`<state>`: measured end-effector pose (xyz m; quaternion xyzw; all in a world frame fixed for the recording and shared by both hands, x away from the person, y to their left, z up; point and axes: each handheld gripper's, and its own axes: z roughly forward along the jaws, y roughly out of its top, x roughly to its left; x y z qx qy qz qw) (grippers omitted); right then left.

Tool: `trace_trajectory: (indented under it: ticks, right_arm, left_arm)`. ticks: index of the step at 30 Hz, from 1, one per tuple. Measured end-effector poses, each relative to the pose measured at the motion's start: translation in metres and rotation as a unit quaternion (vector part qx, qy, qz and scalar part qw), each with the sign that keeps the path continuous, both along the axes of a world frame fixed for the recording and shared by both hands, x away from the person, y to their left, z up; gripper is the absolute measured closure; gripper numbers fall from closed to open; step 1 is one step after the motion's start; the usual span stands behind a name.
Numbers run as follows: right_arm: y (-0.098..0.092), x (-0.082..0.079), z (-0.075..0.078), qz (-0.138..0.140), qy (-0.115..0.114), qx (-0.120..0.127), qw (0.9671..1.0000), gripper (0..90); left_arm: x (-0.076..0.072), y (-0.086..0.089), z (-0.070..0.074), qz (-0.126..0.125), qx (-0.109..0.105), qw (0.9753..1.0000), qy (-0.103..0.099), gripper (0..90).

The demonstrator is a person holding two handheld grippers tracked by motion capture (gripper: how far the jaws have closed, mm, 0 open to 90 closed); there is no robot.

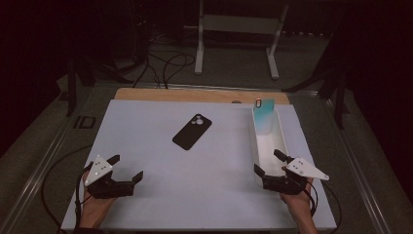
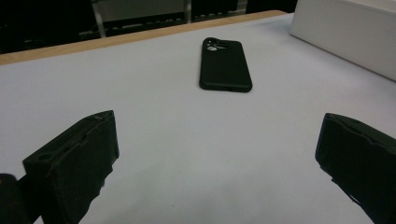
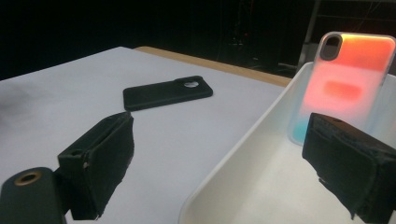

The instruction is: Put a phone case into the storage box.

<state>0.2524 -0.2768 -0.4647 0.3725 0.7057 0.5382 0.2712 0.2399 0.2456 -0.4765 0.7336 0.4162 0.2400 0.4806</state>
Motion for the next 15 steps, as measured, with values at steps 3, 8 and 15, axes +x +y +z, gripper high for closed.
trace_trajectory:
  ticks: [3,8,15]
  right_arm:
    - [-0.001,0.001,0.0,-0.002,0.005,-0.001,1.0,8.7]
    - [0.0,0.003,0.0,-0.004,0.006,-0.002,1.0,8.7]
    - [-0.001,0.004,0.001,-0.008,0.003,-0.002,1.0,8.7]
  left_arm:
    - [0.006,-0.004,0.002,0.005,0.015,0.9998,0.009,0.0]
    - [0.019,-0.016,0.008,0.007,0.036,0.9988,0.032,0.1]
    - [0.051,-0.036,0.022,-0.011,0.051,0.9973,0.053,0.2]
